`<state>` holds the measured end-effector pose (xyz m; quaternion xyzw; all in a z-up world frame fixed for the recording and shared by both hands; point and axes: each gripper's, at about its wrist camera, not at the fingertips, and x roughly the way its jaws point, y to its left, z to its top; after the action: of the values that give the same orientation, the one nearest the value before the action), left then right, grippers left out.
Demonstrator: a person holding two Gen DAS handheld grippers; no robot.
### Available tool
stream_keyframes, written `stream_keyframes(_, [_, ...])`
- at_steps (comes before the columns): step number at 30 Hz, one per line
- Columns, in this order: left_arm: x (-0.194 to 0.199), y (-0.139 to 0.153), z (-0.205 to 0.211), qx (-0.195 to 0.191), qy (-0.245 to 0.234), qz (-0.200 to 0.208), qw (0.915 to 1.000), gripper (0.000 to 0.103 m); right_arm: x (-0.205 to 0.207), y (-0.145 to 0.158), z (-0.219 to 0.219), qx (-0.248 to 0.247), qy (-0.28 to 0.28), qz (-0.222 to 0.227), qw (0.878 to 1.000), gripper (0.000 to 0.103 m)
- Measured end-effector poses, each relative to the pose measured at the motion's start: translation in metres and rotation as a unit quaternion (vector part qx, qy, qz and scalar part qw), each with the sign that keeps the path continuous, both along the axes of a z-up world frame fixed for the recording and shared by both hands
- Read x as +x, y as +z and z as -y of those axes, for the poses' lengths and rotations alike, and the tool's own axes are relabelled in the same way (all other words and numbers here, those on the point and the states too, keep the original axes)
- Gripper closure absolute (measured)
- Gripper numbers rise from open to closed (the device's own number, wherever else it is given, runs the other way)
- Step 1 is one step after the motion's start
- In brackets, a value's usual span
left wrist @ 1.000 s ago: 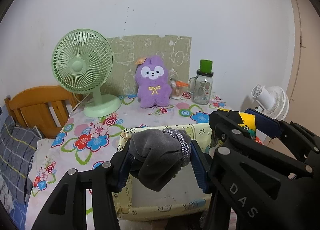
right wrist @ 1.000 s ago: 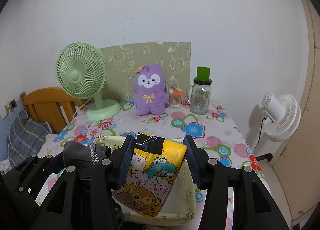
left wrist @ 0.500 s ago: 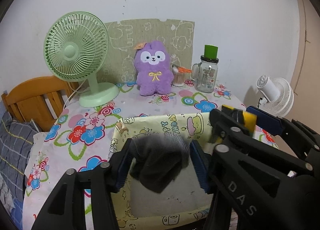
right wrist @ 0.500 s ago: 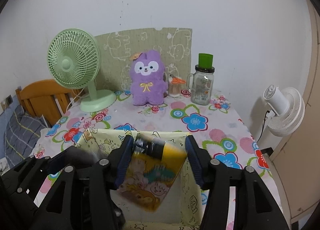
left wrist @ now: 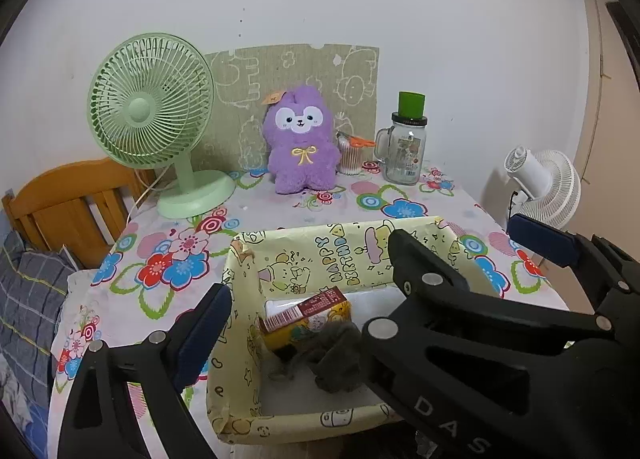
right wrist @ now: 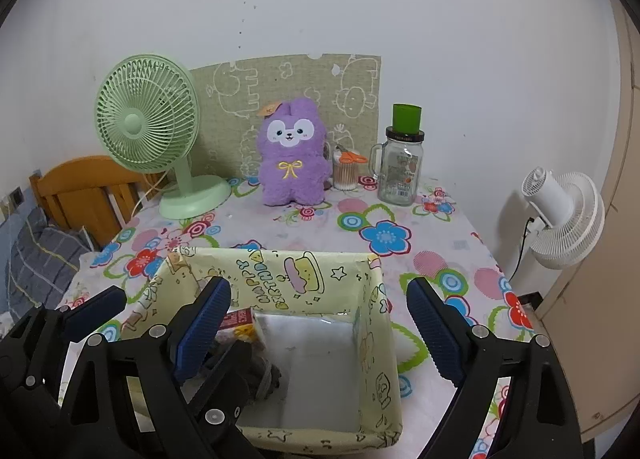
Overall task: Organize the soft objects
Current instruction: 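Open both tools to drop the sock and pouch into the box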
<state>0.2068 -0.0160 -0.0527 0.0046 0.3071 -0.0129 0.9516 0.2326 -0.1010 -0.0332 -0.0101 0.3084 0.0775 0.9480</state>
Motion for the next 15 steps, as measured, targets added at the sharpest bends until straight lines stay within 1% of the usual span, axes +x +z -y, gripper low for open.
stream_keyframes(15, [-0.028, 0.015, 0.005, -0.001, -0.003, 0.02, 0.9998, 0.008, -0.03, 0.019, 0.005, 0.003, -0.001, 0.016, 1.0, 0.011])
